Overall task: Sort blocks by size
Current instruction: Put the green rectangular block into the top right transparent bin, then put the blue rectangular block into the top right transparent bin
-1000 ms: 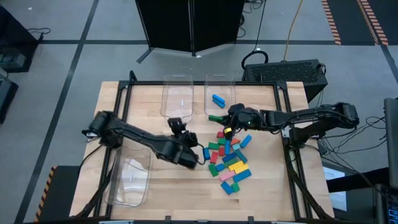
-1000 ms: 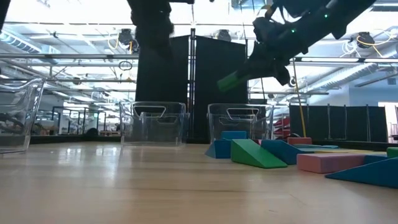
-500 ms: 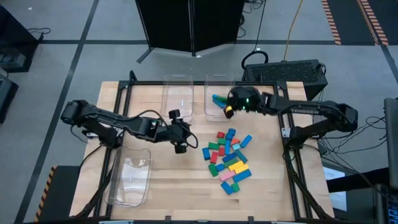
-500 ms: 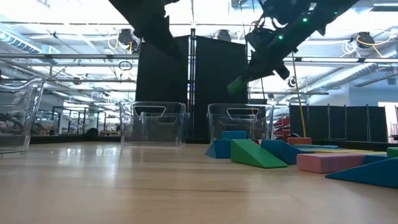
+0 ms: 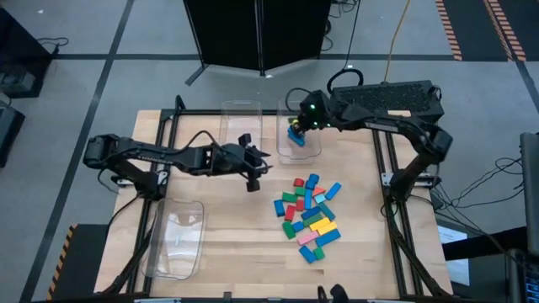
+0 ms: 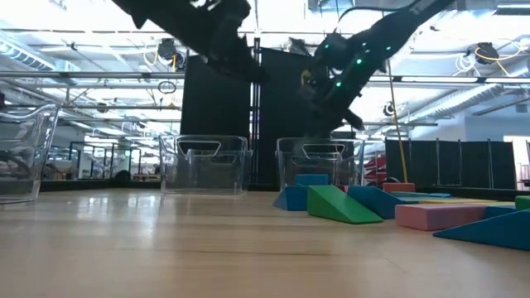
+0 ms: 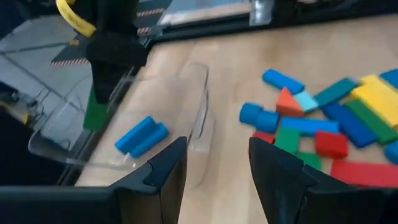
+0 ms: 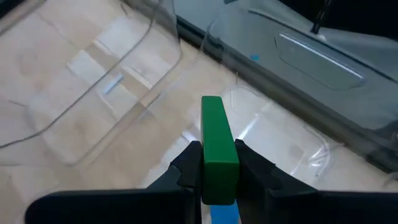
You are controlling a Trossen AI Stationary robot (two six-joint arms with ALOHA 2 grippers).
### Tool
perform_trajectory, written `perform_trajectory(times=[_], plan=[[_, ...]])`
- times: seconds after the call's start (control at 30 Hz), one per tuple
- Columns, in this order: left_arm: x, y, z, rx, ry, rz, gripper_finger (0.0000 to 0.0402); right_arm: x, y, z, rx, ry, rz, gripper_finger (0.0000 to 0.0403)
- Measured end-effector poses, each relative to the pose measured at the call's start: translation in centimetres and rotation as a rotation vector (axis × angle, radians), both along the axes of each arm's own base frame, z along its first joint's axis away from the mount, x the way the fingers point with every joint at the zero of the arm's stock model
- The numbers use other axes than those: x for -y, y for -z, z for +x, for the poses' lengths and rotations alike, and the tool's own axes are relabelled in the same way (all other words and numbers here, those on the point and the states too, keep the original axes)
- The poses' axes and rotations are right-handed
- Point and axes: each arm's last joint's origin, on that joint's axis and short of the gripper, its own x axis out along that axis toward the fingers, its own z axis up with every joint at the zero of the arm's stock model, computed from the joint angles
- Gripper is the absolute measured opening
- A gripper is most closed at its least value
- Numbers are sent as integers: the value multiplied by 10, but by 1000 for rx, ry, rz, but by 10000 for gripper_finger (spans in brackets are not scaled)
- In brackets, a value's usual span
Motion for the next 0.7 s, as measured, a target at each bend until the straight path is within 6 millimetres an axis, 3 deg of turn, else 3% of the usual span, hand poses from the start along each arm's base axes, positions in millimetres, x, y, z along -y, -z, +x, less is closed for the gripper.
perform_trajectory(times=[0.17, 0.37, 0.57, 0.7], plan=[[-6, 16, -6, -41, -25, -15, 173, 12, 11, 7, -67, 13, 46, 61], [-10, 26, -10, -45, -57, -9, 173, 15, 21, 11, -106, 11, 70, 112], [-15, 25, -13, -57, -255, 105, 173, 14, 18, 11, -101, 15, 65, 151], [-16, 26, -14, -76, -279, 122, 173, 12, 11, 7, -100, 11, 61, 158]])
